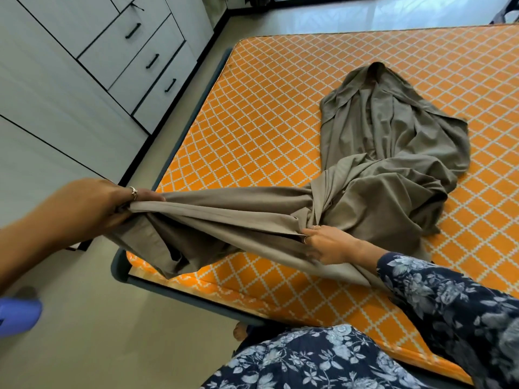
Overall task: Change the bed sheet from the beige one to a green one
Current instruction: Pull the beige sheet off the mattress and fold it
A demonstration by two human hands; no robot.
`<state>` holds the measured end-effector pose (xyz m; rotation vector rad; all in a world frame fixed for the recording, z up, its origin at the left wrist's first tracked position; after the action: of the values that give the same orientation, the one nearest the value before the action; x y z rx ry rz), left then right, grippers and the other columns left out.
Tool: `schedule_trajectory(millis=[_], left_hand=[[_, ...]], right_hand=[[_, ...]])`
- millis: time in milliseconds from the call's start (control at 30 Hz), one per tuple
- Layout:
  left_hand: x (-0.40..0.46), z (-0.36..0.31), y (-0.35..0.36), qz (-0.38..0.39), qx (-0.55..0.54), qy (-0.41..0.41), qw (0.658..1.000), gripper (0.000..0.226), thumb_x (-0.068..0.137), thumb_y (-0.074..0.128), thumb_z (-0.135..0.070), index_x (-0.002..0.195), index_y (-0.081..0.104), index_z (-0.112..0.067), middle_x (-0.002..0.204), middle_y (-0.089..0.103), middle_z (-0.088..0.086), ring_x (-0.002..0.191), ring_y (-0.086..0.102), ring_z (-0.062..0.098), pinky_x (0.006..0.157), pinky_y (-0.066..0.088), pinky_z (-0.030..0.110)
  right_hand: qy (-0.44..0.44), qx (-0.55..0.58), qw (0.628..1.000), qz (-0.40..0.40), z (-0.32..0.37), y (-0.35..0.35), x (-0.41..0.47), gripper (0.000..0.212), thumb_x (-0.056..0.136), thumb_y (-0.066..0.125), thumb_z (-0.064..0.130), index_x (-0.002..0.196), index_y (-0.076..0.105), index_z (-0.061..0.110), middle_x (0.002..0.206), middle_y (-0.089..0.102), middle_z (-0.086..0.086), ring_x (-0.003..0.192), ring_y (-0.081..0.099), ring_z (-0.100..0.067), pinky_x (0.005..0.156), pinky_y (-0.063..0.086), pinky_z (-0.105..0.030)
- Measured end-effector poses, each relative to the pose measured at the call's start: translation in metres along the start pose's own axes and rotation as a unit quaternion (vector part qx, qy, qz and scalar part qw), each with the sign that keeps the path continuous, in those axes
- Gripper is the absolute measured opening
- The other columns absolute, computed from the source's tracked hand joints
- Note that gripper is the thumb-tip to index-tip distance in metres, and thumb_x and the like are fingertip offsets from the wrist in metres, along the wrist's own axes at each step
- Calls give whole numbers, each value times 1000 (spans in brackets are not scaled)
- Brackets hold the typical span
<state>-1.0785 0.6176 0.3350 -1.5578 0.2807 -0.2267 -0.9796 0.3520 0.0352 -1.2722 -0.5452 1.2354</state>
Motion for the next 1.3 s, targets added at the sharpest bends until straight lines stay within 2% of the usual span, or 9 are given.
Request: schedule_trajectory(millis=[200, 367, 533, 667, 800, 1033, 1100, 1200, 1300], left_hand=[[2, 30, -16, 13, 71, -86, 994, 112, 63, 78, -3, 122, 20, -78, 53, 59, 4, 42, 54, 28, 42, 43, 27], [59, 57, -86, -119, 113, -139, 977, 41, 76, 65, -5, 114, 70, -21, 56, 59, 21, 46, 53, 33, 52, 53, 52], [96, 72, -219, -326, 83, -121, 934, 57, 70, 38, -35, 110, 70, -10, 86, 70, 24, 78, 66, 45, 73, 53, 57], [98, 93, -248, -326, 103, -181, 922, 30, 82, 60, -19, 108, 71, -11, 93, 69, 25, 87, 64, 45, 78, 51, 54], [109, 103, -233, -209, 99, -201, 952, 35, 86, 61, -5, 120, 67, -13, 108, 68, 23, 101, 61, 40, 86, 47, 45], [96, 99, -328, -414, 74, -90, 903, 28, 82, 62, 2, 105, 72, -11, 88, 72, 19, 82, 66, 39, 73, 50, 45], [107, 108, -316, -369, 78, -74, 923, 27, 83, 63, 0, 107, 72, -9, 95, 72, 19, 87, 67, 36, 79, 51, 44], [129, 128, -274, -267, 70, -76, 958, 27, 88, 59, -12, 112, 70, -5, 104, 71, 18, 95, 67, 34, 85, 50, 39], [139, 145, -253, -251, 14, -87, 964, 25, 90, 58, -8, 111, 70, -6, 103, 71, 17, 94, 67, 32, 79, 42, 29]], right_hand=[[26, -34, 975, -220, -55, -104, -23, 5, 80, 70, 5, 80, 66, 1, 88, 64, -16, 77, 64, -30, 67, 51, -33], [88, -201, 900, -377, -116, -306, -78, 15, 77, 47, 8, 79, 57, -3, 83, 58, -25, 71, 61, -41, 59, 49, -46], [169, -173, 810, -533, -104, -502, -166, 15, 73, 53, 7, 80, 57, -5, 82, 54, -29, 78, 57, -47, 66, 44, -46], [166, -27, 876, -453, -90, -484, -172, 36, 94, 53, 38, 100, 66, 5, 88, 65, -23, 86, 64, -33, 74, 42, -34], [116, 117, 899, -406, -75, -472, -198, 75, 58, 49, 91, 79, 70, 22, 74, 68, 7, 67, 58, 5, 62, 44, -6], [28, 331, 751, -570, -48, -536, -257, 64, 43, 83, 66, 92, 74, 26, 82, 72, 5, 71, 66, -5, 65, 53, -15], [84, 304, 756, -574, -51, -521, -239, 61, 55, 79, 66, 99, 70, 25, 79, 72, 3, 65, 64, -5, 57, 52, -14], [133, 250, 784, -552, -54, -507, -208, 18, 95, 56, 14, 112, 56, 18, 71, 67, -12, 47, 56, -4, 42, 42, -12], [210, 182, 755, -594, -68, -506, -204, 16, 95, 51, 1, 108, 58, 4, 90, 62, -19, 57, 61, -4, 49, 42, -5]])
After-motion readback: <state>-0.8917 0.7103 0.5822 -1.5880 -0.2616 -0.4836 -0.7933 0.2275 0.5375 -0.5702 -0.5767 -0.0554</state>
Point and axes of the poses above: each hand's wrist, its own x-axis towards the middle knuckle, its own y-axis out of the palm, z = x × y, the point moved 7 cm from there along x, towards the middle knuckle
